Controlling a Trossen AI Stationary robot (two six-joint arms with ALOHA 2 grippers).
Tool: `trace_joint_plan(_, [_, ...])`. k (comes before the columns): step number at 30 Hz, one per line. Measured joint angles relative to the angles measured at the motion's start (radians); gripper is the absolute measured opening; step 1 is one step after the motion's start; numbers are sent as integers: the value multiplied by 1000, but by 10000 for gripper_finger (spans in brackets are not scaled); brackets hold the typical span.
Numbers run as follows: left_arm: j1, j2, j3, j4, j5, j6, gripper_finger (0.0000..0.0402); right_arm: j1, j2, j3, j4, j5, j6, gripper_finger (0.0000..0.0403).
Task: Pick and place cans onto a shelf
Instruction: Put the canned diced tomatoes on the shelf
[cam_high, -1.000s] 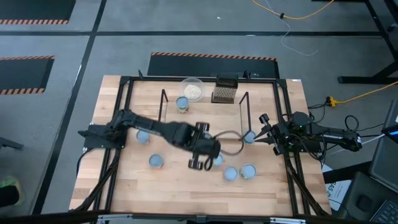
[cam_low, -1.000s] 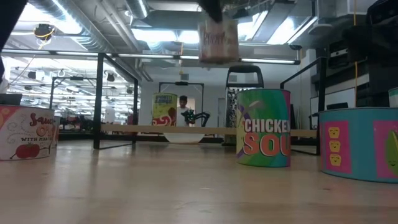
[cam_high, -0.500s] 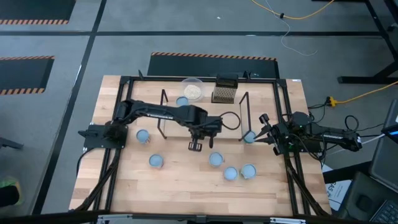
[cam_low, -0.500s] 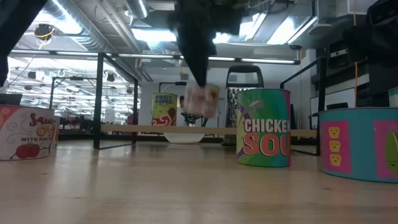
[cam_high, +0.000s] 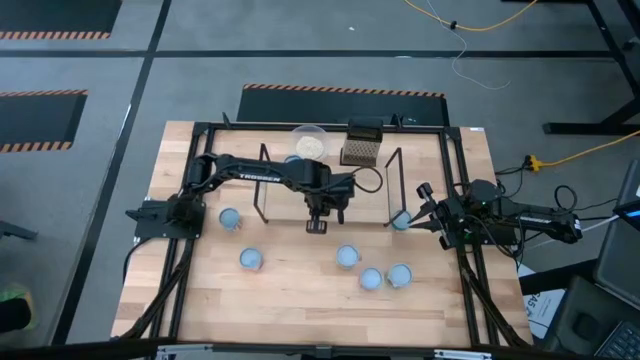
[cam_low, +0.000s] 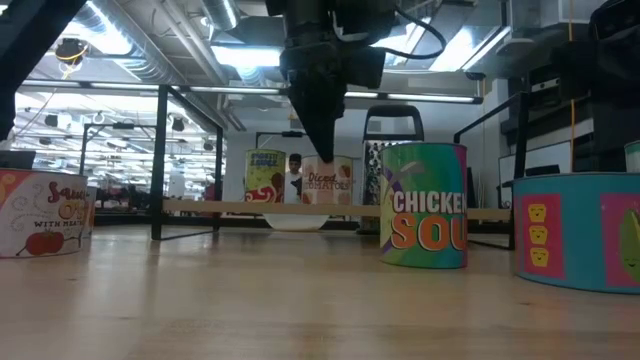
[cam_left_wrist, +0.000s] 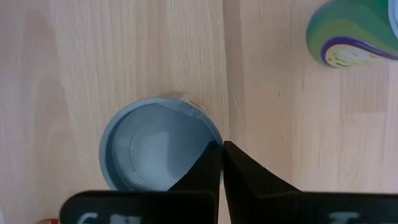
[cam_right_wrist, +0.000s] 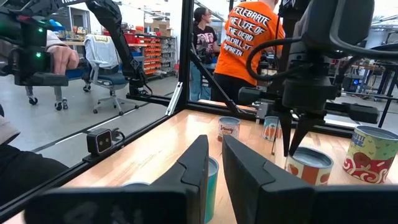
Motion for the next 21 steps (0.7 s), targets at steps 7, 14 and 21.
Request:
trace_joint_plan(7, [0, 2, -1, -11, 0, -12, 14, 0, 0, 0, 0, 0, 0, 53])
trace_joint_plan(14, [0, 3, -2, -11, 0, -19, 48, 0, 0, 0, 0, 0, 0, 53])
trace_joint_plan(21, [-2, 3, -2, -12, -2, -20, 71, 0, 0, 0, 0, 0, 0, 53])
